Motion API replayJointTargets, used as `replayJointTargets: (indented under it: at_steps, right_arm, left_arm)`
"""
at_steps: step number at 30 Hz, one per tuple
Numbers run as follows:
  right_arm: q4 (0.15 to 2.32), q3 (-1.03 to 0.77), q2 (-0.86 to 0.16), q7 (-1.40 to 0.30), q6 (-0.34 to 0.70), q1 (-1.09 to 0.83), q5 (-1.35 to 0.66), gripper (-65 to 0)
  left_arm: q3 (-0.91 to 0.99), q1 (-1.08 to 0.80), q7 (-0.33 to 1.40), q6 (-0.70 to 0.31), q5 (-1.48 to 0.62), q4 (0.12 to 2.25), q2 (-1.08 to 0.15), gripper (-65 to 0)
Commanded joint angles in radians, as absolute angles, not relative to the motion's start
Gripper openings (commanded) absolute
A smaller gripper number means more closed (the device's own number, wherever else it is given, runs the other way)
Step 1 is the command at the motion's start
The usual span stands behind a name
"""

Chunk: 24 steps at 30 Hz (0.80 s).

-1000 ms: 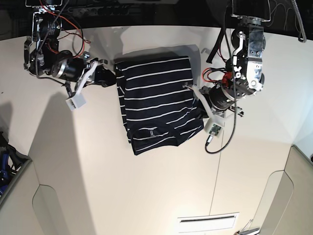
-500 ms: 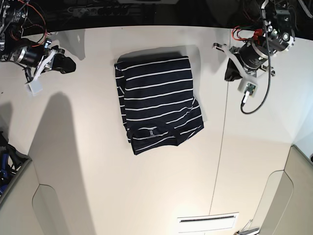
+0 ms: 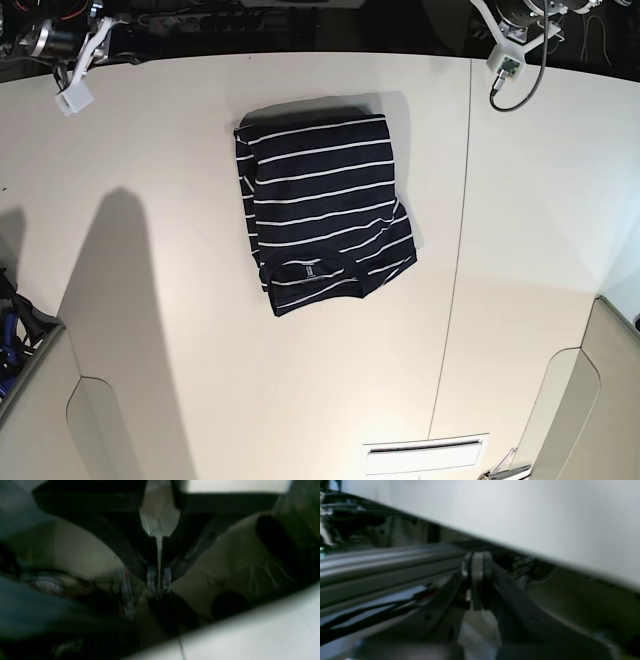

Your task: Fold the T-shirt properly

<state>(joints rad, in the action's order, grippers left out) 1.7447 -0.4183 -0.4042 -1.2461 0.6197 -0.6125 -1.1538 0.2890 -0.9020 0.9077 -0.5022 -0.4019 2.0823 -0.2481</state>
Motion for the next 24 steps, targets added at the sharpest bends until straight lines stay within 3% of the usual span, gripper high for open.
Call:
replayJointTargets:
  at_steps: [1,7,12,15,19,24]
  right_arm:
    - [1.759,-0.414,-0.422,-1.263,0.624,-0.641,-1.203,-65.0]
    - [1.742,-0.313,-0.452,-1.287,0.624,-0.757,-1.225,-65.0]
    - [1.631,-0.179,-0.454,-1.246,0.624,-0.776,-1.111,-65.0]
    - [1.521,-0.091,-0.454,-1.13,0.624,-0.776,-1.026,-65.0]
    - [1.351,0.032,-0.453,-0.844,0.624,-0.756,-0.832,-65.0]
    - [1.127,0.207,-0.451,-0.68,0.608,-0.649,-0.568,-65.0]
  left_arm:
    - [0.294,-0.943,0.911,-0.506,-0.408,2.099,-0.253,-62.5]
    - [0.291,-1.087,0.907,-0.51,-0.483,2.045,-0.297,-62.5]
    - [0.215,-1.116,0.773,-0.509,-0.484,1.834,-0.376,-62.5]
    - [0.124,-1.097,0.638,-0.509,-0.483,1.678,-0.435,-62.5]
    - [-0.03,-0.999,0.469,-0.509,-0.482,1.455,-0.502,-62.5]
    - [-0.247,-0.778,0.429,-0.485,-0.482,1.151,-0.495,-62.5]
